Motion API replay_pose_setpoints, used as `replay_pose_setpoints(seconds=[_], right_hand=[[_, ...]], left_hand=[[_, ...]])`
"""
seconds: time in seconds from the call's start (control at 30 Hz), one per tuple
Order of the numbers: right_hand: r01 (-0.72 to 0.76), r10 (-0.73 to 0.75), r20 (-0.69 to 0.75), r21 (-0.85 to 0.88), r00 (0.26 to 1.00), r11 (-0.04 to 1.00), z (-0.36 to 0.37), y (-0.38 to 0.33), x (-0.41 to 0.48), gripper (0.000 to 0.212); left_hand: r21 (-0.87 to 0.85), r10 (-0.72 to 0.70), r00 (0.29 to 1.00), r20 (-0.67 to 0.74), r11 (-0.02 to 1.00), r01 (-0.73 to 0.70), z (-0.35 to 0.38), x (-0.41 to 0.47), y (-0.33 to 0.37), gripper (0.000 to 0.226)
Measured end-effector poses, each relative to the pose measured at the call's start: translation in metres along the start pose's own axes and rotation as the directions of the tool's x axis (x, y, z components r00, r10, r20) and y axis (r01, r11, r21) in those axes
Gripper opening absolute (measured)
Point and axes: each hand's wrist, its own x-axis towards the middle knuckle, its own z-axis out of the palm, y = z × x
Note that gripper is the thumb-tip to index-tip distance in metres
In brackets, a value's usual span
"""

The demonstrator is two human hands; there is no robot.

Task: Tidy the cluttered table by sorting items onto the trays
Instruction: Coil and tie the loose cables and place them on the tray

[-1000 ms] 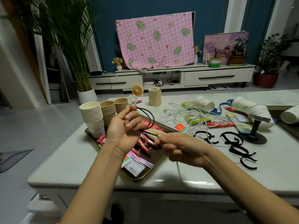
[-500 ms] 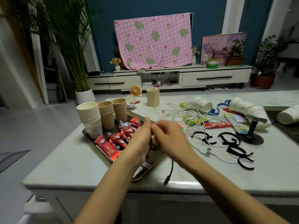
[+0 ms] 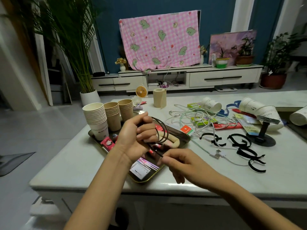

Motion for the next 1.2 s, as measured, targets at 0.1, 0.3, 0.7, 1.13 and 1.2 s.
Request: replay_pose_setpoints(seconds=[0.1,0.3,0.7,1.13,1.2], right_hand=[[-0.104,0.105,0.018,-0.043,0.994,0.994,-0.025,-0.001,0.004,0.022],[-0.132,0.202,-0.206,0.308,0.958,0.942,-0.044,-0.007,0.017,0.008],[-0.12,0.368,-0.128,0.804,0.921,0.582,-0.001,0.003,0.022,0.034],[-0.036,0.315,-0.526,0.473,0.79,0.88,0.022,0.005,0.013,0.036],[-0.001,0.294,-0.596,0.441,0.748,0.898,0.028,0.007,0.014,0.034]], left_hand=[[0.039,-0.13,0.985,0.117,0.991,0.126,0.001,-0.003,0.001,0.035],[0.222,-0.318,0.935,0.159,0.934,0.28,0.008,-0.001,-0.013,0.034],[0.164,-0.212,0.959,0.19,0.97,0.182,0.015,0.003,-0.029,0.04],[0.329,-0.13,0.985,-0.112,0.931,0.16,0.006,0.017,-0.054,0.046],[0.572,-0.009,0.98,-0.198,0.811,0.123,0.012,0.018,-0.06,0.048]])
